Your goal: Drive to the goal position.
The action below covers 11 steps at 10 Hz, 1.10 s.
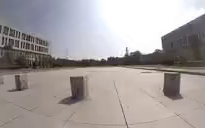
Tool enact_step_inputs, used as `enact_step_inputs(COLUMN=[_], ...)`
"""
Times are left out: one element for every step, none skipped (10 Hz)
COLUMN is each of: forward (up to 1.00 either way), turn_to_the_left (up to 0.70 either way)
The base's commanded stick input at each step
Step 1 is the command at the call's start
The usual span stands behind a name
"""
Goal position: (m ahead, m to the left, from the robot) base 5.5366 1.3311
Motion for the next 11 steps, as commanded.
enact_step_inputs(forward=[0.70,0.70,0.70,0.70,0.70,0.70,0.70,0.70,0.70,0.70,0.70], turn_to_the_left=[0.00,0.00,0.00,0.00,0.03,0.32,0.35,0.35,0.35,0.35,0.35])
